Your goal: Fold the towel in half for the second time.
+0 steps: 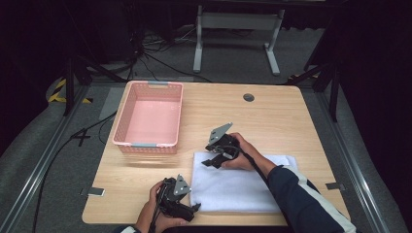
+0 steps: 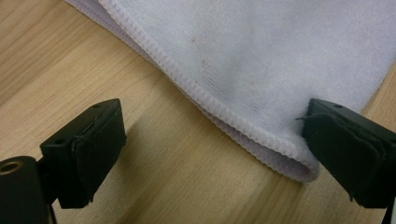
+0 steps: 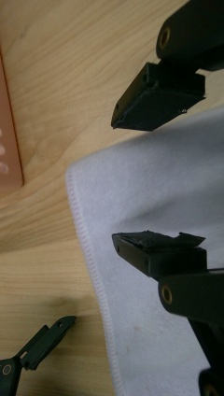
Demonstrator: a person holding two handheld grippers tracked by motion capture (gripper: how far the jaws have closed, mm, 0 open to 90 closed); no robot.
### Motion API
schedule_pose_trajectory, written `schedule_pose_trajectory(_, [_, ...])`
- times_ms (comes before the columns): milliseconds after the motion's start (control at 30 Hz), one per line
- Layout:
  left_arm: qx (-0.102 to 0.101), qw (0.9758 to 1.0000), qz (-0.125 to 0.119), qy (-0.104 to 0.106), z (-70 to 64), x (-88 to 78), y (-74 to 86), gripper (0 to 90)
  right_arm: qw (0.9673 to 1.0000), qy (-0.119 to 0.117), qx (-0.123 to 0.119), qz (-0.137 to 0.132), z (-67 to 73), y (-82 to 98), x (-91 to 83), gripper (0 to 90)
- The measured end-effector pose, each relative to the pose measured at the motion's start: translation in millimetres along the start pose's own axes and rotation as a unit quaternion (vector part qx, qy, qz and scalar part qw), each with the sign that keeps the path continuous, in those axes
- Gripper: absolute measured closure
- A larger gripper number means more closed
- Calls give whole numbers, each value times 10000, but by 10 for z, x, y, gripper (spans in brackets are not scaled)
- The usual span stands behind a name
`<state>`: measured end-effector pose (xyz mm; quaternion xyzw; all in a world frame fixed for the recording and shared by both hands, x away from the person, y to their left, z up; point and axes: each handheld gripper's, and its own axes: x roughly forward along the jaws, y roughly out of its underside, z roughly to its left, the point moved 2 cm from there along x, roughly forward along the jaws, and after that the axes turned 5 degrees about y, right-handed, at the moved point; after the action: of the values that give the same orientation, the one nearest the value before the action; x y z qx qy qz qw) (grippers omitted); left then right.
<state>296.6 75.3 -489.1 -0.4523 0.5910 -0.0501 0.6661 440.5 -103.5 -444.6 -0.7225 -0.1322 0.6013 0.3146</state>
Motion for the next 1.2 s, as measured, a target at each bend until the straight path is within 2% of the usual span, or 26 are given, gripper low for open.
schedule_pose_trajectory(133, [22, 10000, -38, -6, 1, -1, 1, 83, 9996, -185, -129, 149, 53, -55, 156, 363])
schedule_pose_trajectory(200, [23, 10000, -62, 9, 3, 0, 3, 93, 9995, -159, -142, 228, 76, -72, 223, 361])
schedule_pose_trajectory(267, [38, 10000, -46, 15, 3, -2, 2, 96, 9992, -241, -157, 264, 95, -79, 261, 356])
schedule_pose_trajectory(367, [138, 9998, -82, 102, -4, -8, -3, 148, 9994, -123, -125, 298, 86, -90, 287, 328])
schedule_pose_trajectory(467, [148, 9998, -57, 115, -6, -10, -4, 153, 9994, -118, -80, 325, 78, -87, 305, 312])
schedule_pose_trajectory(500, [166, 9997, -67, 148, -14, -10, -8, 158, 9993, -123, -32, 340, 71, -75, 317, 307])
schedule_pose_trajectory(533, [212, 9992, -26, 350, -43, -21, -11, 161, 9993, -155, -8, 326, 65, -65, 320, 308])
schedule_pose_trajectory(567, [212, 9992, -26, 350, -43, -21, -11, 154, 9993, -155, -8, 326, 65, -65, 320, 308])
schedule_pose_trajectory(600, [282, 9986, -12, 447, -77, -14, -12, 154, 9995, -138, 6, 292, 56, -54, 322, 309])
schedule_pose_trajectory(667, [425, 9981, 127, 424, -139, 7, -21, 117, 9996, -150, 39, 247, 59, -42, 321, 309])
schedule_pose_trajectory(700, [482, 9983, 108, 317, -152, 27, -29, 111, 9996, -131, 57, 260, 72, -46, 320, 310])
schedule_pose_trajectory(733, [479, 9985, 96, 246, -156, 44, -40, 118, 9995, -117, 47, 278, 76, -49, 319, 310])
schedule_pose_trajectory(833, [479, 9986, 56, 226, -137, 56, -58, 126, 9994, -104, -44, 336, 75, -67, 307, 322])
schedule_pose_trajectory(900, [443, 9988, -5, 215, -125, 61, -63, 144, 9994, -30, -7, 341, 63, -64, 303, 289])
schedule_pose_trajectory(933, [444, 9988, -1, 217, -119, 59, -66, 157, 9994, 50, 22, 330, 53, -66, 304, 251])
schedule_pose_trajectory(1000, [450, 9988, -4, 203, -111, 59, -69, 173, 9994, 231, 46, 254, 26, -71, 283, 260])
schedule_pose_trajectory(1067, [418, 9990, -13, 178, -98, 58, -80, 185, 9992, 230, 62, 309, 4, -62, 297, 244])
schedule_pose_trajectory(1133, [390, 9991, -44, 175, -84, 55, -91, 239, 9990, 109, 263, 347, -18, -44, 330, 225])
schedule_pose_trajectory(1200, [380, 9991, -69, 166, -84, 60, -103, 273, 9989, 17, 353, 311, -48, -28, 344, 224])
